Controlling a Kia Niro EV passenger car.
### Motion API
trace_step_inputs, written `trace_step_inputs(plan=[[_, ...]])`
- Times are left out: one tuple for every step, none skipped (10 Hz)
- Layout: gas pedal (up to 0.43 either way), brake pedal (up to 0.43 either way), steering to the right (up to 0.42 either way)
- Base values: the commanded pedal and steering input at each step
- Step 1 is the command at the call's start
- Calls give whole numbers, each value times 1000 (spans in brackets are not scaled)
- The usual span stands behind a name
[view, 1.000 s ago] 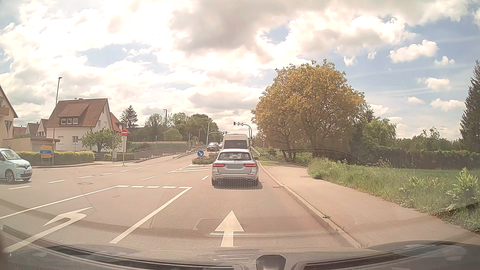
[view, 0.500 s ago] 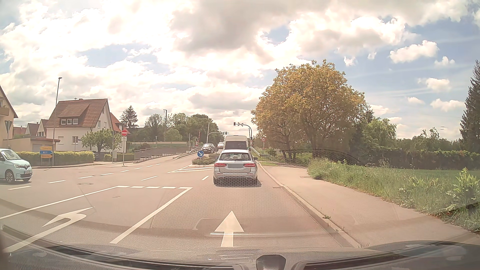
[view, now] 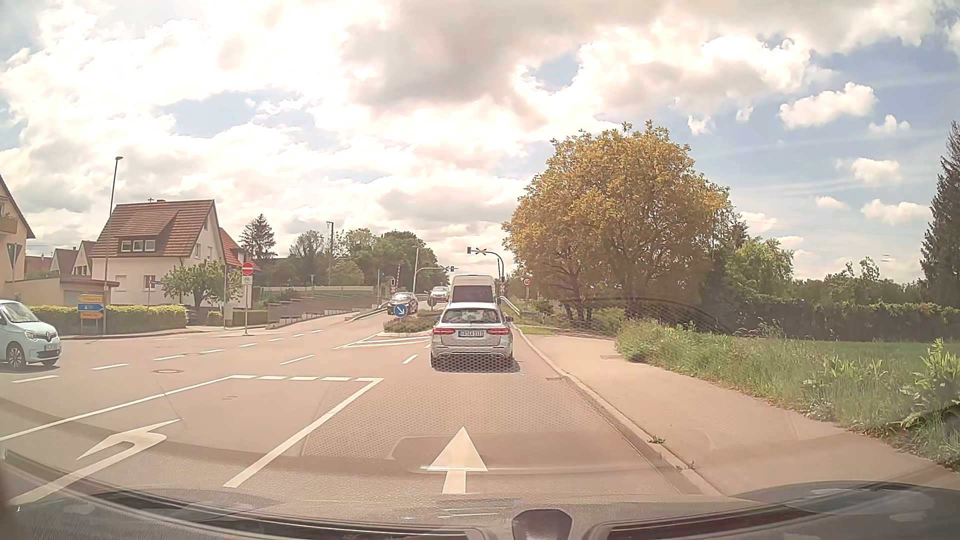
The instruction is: Follow the waypoints while adhering to traffic rules and regulations
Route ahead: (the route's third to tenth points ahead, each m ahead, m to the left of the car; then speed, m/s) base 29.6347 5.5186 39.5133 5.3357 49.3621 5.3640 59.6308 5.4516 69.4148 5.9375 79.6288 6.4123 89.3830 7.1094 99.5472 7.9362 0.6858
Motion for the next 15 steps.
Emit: trace_step_inputs(plan=[[228,0,4],[240,0,4],[260,0,4],[268,0,3],[280,0,1],[280,0,0],[280,0,-1],[280,0,-2],[280,0,-2],[280,0,-2],[280,0,-3],[280,0,-8],[280,0,-10],[280,0,-13],[280,0,-14]])
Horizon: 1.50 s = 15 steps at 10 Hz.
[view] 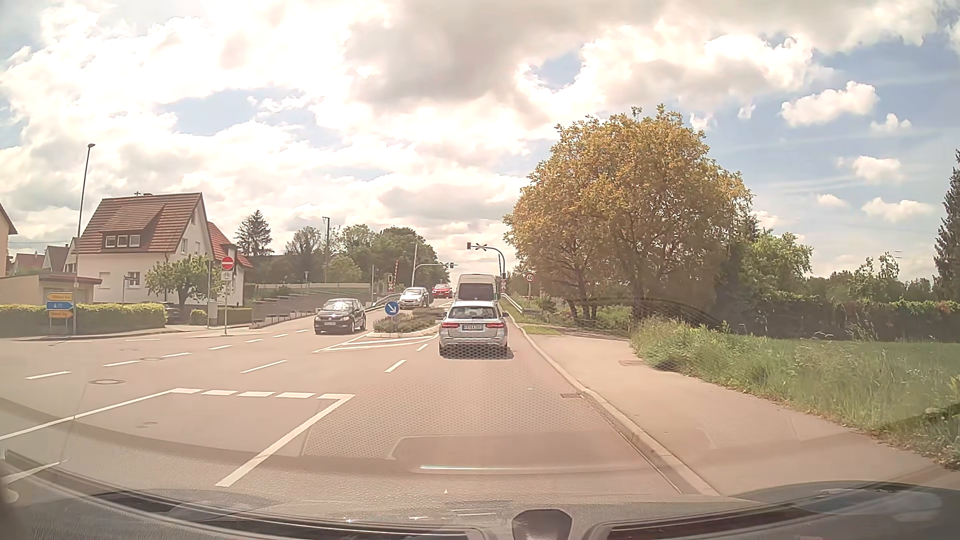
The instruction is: Follow the waypoints while adhering to traffic rules and regulations
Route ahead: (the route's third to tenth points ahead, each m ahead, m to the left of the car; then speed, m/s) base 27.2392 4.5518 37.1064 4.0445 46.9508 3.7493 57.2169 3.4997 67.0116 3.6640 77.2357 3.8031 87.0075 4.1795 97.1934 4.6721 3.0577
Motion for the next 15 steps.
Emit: trace_step_inputs(plan=[[280,0,-14],[280,0,-13],[280,0,-14],[280,0,-13],[280,0,-12],[280,0,-12],[280,0,-12],[280,0,-11],[268,0,-11],[268,0,-10],[268,0,-9],[260,0,-8],[248,0,-7],[228,0,-7],[220,0,-7]])
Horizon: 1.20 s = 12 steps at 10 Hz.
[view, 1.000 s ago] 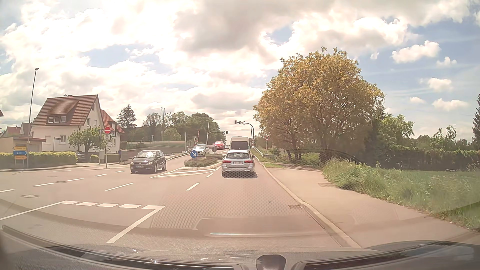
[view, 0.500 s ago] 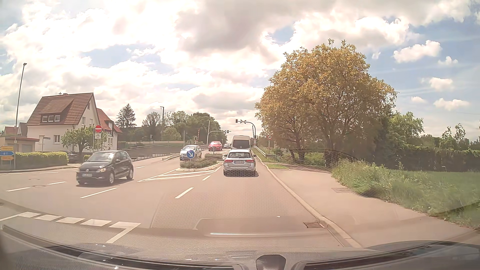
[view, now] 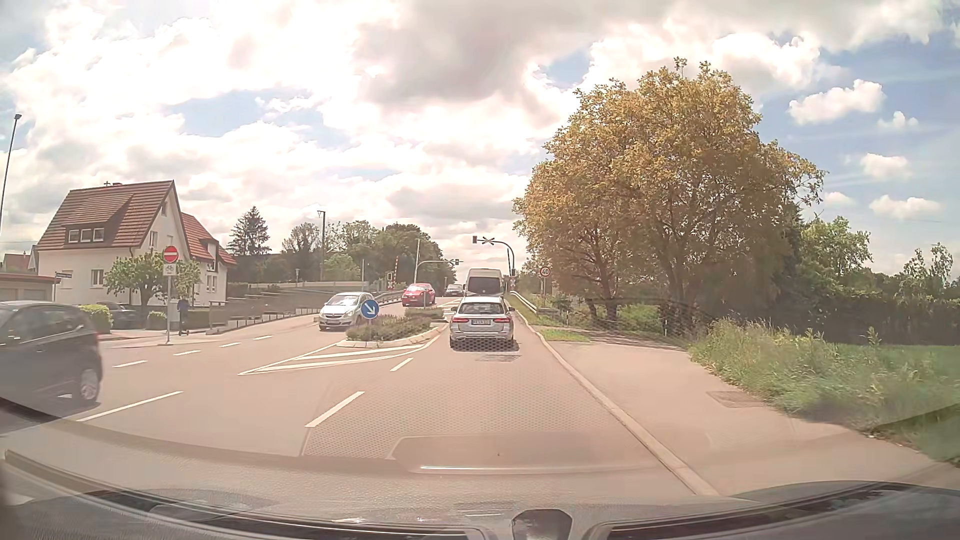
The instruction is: Follow the waypoints while adhering to traffic rules and regulations
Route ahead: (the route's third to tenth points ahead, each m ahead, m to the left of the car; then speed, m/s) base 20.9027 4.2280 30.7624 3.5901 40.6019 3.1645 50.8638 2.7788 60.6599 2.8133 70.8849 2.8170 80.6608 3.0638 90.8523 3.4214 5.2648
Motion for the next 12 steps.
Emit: trace_step_inputs(plan=[[177,0,-6],[150,0,-6],[138,0,-6],[118,0,-5],[28,0,-5],[0,0,-5],[0,0,-6],[0,0,-5],[0,0,-5],[0,0,-4],[0,0,-3],[20,0,-2]])
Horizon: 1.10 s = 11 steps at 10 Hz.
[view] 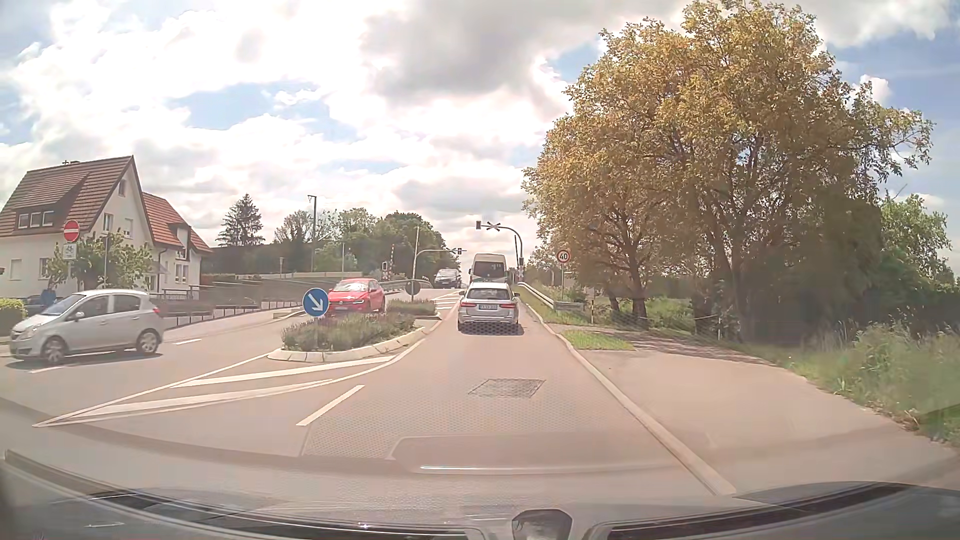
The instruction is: Follow the waypoints while adhering to traffic rules and regulations
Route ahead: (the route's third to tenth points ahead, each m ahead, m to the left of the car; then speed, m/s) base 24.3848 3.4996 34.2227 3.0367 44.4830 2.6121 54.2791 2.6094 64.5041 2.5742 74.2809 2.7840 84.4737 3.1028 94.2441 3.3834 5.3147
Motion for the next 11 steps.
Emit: trace_step_inputs(plan=[[59,0,0],[79,0,1],[87,0,1],[110,0,0],[118,0,-1],[130,0,-2],[130,0,-3],[130,0,-4],[130,0,-5],[130,0,-6],[130,0,-6]])
